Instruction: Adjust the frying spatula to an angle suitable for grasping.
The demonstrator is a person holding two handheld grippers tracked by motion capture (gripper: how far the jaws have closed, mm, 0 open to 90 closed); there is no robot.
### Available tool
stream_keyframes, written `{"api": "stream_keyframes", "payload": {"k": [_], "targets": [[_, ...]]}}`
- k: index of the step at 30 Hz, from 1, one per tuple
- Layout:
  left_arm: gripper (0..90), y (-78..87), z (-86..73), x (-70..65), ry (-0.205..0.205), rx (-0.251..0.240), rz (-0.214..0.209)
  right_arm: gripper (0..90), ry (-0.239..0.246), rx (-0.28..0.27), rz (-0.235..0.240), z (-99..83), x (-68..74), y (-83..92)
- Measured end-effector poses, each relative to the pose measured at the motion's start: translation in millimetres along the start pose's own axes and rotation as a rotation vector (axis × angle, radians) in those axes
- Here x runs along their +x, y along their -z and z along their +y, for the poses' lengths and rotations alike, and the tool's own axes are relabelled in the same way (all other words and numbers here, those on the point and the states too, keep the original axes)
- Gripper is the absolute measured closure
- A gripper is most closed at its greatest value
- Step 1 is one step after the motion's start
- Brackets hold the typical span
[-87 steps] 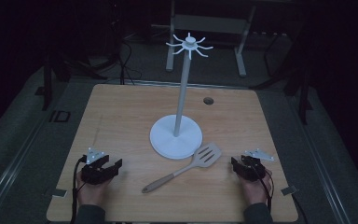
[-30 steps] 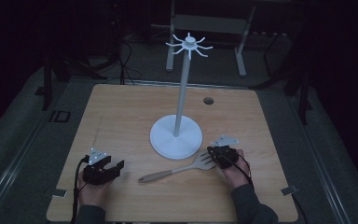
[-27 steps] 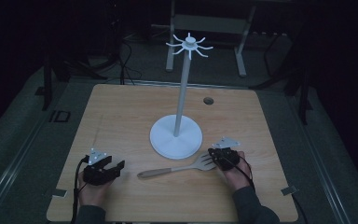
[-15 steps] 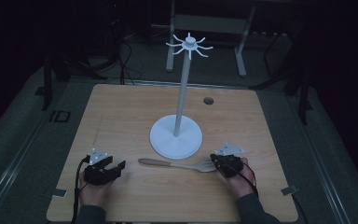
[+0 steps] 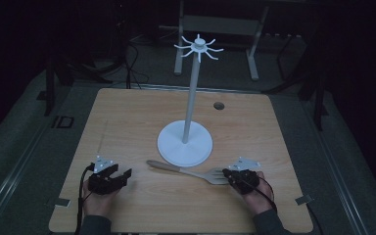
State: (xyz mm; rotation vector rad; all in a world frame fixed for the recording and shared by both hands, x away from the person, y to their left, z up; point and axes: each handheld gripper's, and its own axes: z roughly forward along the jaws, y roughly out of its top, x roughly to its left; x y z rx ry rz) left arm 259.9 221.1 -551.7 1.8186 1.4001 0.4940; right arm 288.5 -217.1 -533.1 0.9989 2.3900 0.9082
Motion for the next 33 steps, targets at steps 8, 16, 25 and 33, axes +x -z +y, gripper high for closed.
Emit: {"api": "stream_keyframes", "payload": {"k": [8, 16, 25, 33], "targets": [[40.4, -0.3, -0.2, -0.3, 0.000, 0.002, 0.001, 89.9, 0.030, 0.028, 0.034, -13.6, 17.4, 7.4], [40.4, -0.6, -0.4, -0.2, 0.000, 0.005, 0.000, 89.6, 0.055, 0.054, 0.087, -13.4, 32.5, 15.5], [40.4, -1.4, -0.3, -0.8, -0.003, 0.010, -0.001, 84.4, 0.086, 0.043, 0.113, 6.8, 39.8, 6.4], [40.4, -0.5, -0.3, 0.5, 0.000, 0.007, -0.001, 76.5, 0.143, 0.051, 0.148, 46.9, 53.2, -27.8]]}}
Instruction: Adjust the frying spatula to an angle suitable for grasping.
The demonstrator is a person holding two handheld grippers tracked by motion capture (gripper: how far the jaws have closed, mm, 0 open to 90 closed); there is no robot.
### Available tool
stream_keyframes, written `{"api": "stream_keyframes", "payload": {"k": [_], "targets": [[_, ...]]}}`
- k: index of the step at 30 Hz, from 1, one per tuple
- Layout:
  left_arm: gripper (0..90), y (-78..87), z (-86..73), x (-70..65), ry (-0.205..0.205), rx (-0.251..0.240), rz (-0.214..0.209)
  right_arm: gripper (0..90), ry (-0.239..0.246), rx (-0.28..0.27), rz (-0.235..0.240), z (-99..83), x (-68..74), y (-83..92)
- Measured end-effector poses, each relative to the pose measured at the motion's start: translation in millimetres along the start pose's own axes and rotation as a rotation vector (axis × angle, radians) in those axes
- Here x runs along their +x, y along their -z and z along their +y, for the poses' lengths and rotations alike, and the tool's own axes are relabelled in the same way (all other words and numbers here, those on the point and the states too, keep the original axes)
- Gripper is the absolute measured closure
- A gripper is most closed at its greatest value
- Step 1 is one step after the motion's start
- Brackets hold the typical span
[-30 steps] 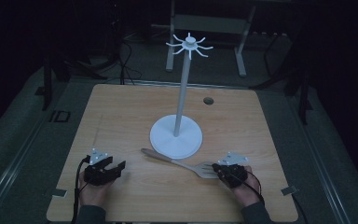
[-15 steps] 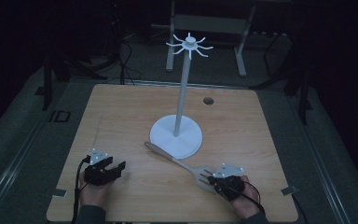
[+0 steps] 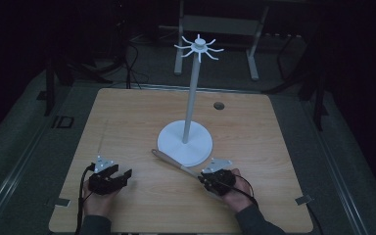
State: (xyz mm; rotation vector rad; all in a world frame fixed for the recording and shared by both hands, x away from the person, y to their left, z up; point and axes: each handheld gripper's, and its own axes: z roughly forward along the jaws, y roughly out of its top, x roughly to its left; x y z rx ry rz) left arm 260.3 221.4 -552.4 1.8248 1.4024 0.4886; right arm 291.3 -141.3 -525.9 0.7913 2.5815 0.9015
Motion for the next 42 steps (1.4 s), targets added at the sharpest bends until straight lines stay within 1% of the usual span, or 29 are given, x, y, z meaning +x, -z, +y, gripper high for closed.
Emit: {"api": "stream_keyframes", "payload": {"k": [3, 4, 5, 6, 8, 12, 13, 14, 15, 16, 17, 18, 19, 20, 22, 26, 28, 36, 39, 42], "targets": [[40.4, 0.0, 0.0, 0.3, 0.001, -0.002, -0.001, 73.6, 0.013, 0.020, 0.011, 10.7, 0.4, -14.3], [40.4, 0.0, 0.0, 0.3, 0.001, -0.002, -0.001, 73.6, 0.013, 0.020, 0.011, 10.7, 0.4, -14.3], [40.4, 0.0, 0.0, 0.4, 0.002, 0.000, -0.001, 72.2, 0.016, 0.029, 0.014, 13.3, 0.3, -18.7], [40.4, -0.1, 0.0, 0.3, 0.002, 0.000, -0.001, 71.6, 0.019, 0.044, 0.013, 16.8, -0.2, -26.9], [40.4, -0.2, 0.0, 0.3, 0.004, 0.000, -0.001, 71.2, 0.030, 0.063, 0.008, 19.3, -0.5, -34.0], [40.4, -0.5, 0.1, 0.1, 0.004, 0.001, 0.000, 72.4, 0.036, 0.085, 0.012, 22.7, -2.6, -43.9], [40.4, -0.6, 0.1, 0.0, 0.003, 0.001, 0.000, 73.1, 0.046, 0.094, 0.014, 22.9, -2.9, -46.0], [40.4, -0.6, 0.1, 0.0, 0.002, 0.002, 0.000, 73.5, 0.045, 0.089, 0.018, 23.1, -2.5, -47.2], [40.4, -0.6, 0.0, -0.1, 0.003, 0.001, 0.000, 74.3, 0.060, 0.093, 0.019, 23.6, -3.1, -47.4], [40.4, -0.6, 0.1, 0.0, 0.002, 0.002, 0.000, 75.1, 0.074, 0.097, 0.018, 24.0, -2.6, -47.1], [40.4, -0.5, 0.1, 0.0, 0.003, 0.001, 0.000, 76.2, 0.104, 0.098, 0.010, 23.9, -2.0, -46.9], [40.4, -0.4, 0.1, 0.1, 0.003, 0.001, 0.000, 77.7, 0.121, 0.098, 0.002, 23.8, 0.1, -46.2], [40.4, -0.3, 0.1, 0.2, 0.003, 0.000, 0.000, 78.4, 0.127, 0.098, -0.001, 23.5, 1.2, -45.6], [40.4, -0.3, 0.1, 0.4, 0.004, 0.000, 0.000, 78.5, 0.122, 0.096, -0.012, 22.9, 1.8, -44.7], [40.4, -0.6, 0.1, 0.3, 0.005, 0.002, 0.000, 78.5, 0.131, 0.094, -0.015, 20.2, 0.0, -42.5], [40.4, -0.4, 0.1, 0.4, 0.004, 0.001, 0.001, 78.5, 0.120, 0.099, -0.023, 11.2, -4.2, -35.9], [40.4, -0.5, 0.0, 0.3, 0.005, 0.002, 0.001, 78.5, 0.116, 0.107, -0.034, 5.5, -8.0, -30.9], [40.4, -1.4, 0.0, -0.2, 0.002, 0.006, 0.002, 78.4, 0.023, 0.114, -0.049, -24.0, -28.8, -8.0], [40.4, -1.6, 0.1, -0.8, -0.001, 0.009, 0.001, 78.4, 0.020, 0.128, -0.052, -30.3, -34.5, -2.8], [40.4, -1.8, 0.2, -0.9, -0.001, 0.009, 0.002, 77.7, 0.021, 0.146, -0.046, -28.8, -36.4, -2.6]]}}
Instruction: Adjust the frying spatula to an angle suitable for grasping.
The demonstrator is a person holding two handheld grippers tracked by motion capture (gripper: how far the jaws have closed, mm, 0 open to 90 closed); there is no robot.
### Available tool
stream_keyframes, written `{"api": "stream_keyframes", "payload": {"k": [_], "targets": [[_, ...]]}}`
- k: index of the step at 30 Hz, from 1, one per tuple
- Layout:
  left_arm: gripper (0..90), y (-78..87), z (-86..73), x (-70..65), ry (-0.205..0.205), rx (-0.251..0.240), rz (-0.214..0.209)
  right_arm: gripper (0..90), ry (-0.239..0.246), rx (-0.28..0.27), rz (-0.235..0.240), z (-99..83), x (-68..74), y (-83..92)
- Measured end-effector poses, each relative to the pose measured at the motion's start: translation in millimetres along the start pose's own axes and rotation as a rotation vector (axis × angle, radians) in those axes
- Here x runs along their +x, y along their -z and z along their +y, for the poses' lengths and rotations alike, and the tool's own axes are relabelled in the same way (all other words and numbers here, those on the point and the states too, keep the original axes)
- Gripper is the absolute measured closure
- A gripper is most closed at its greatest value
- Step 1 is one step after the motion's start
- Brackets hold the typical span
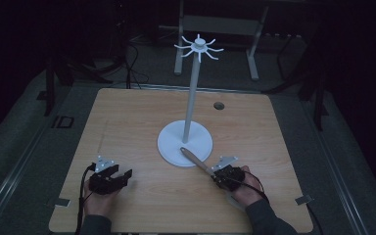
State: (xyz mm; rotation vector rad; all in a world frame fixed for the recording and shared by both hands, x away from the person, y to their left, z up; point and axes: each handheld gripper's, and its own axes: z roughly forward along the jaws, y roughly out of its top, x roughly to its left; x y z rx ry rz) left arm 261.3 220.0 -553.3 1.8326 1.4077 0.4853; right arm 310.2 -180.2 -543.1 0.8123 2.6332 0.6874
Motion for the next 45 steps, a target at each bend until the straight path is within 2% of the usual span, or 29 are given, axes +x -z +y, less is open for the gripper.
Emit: {"api": "stream_keyframes", "payload": {"k": [6, 7, 12, 16, 22, 26, 32, 33, 38, 45], "targets": [[40.4, 0.2, 0.0, 0.4, 0.001, -0.001, 0.000, 74.2, 0.019, 0.003, 0.006, 14.4, -1.2, -2.8], [40.4, 0.3, 0.0, 0.4, 0.001, -0.002, -0.002, 73.1, 0.026, 0.016, 0.015, 22.7, -2.7, -5.0], [40.4, 0.6, 0.0, 0.6, 0.003, -0.004, -0.002, 71.9, 0.031, 0.047, 0.045, 36.3, -6.2, -13.5], [40.4, 0.5, 0.1, 0.5, 0.003, -0.005, -0.002, 72.5, 0.024, 0.075, 0.042, 45.5, -7.6, -21.7], [40.4, 0.4, 0.2, 0.7, 0.003, -0.004, -0.003, 73.0, 0.029, 0.095, 0.044, 52.0, -8.2, -26.3], [40.4, -0.8, 0.1, -0.3, -0.001, -0.001, -0.003, 73.7, -0.001, 0.111, 0.073, 53.7, -12.2, -27.1], [40.4, -0.8, 0.1, -0.7, -0.002, 0.001, -0.003, 74.6, 0.036, 0.173, 0.069, 61.4, -11.9, -28.0], [40.4, -0.9, 0.1, -0.7, -0.002, 0.001, -0.003, 74.7, 0.030, 0.177, 0.069, 62.0, -11.5, -28.0], [40.4, -1.8, 0.2, -0.3, -0.001, 0.005, -0.006, 74.8, 0.028, 0.154, 0.050, 59.7, -9.7, -26.7], [40.4, -3.6, 1.1, -0.8, -0.003, 0.007, -0.008, 74.8, 0.016, 0.071, 0.025, 59.5, -10.3, -12.6]]}}
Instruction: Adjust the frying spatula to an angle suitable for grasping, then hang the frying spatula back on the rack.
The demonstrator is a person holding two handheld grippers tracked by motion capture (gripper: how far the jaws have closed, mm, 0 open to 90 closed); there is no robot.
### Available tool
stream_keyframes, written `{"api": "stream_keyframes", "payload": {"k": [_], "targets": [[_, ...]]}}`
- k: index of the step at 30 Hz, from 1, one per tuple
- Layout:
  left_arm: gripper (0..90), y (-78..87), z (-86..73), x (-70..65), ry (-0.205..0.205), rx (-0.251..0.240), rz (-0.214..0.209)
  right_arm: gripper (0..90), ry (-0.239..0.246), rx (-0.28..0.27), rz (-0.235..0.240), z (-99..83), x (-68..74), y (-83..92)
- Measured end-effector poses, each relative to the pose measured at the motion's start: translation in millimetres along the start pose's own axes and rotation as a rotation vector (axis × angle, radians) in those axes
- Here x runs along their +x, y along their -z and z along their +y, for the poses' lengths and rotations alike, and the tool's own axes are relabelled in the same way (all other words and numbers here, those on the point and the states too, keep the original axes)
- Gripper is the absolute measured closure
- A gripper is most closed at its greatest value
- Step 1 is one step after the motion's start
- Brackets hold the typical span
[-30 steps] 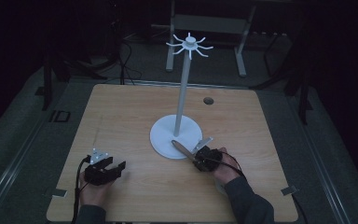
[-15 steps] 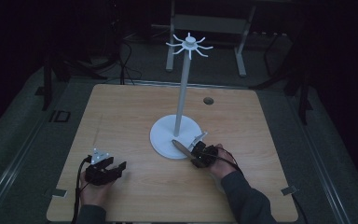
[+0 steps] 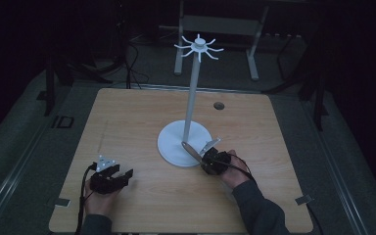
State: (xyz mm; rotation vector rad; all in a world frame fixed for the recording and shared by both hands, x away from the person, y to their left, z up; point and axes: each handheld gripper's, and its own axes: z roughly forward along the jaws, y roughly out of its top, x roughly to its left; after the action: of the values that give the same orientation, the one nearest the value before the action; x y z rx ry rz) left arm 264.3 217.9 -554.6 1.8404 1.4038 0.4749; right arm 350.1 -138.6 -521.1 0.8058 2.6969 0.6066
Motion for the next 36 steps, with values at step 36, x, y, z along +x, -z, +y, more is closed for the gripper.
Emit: {"api": "stream_keyframes", "payload": {"k": [36], "targets": [[40.5, -0.2, 1.5, -2.2, -0.006, -0.007, -0.004, 74.7, -0.120, -0.457, -0.068, -12.8, -19.1, 73.0]]}}
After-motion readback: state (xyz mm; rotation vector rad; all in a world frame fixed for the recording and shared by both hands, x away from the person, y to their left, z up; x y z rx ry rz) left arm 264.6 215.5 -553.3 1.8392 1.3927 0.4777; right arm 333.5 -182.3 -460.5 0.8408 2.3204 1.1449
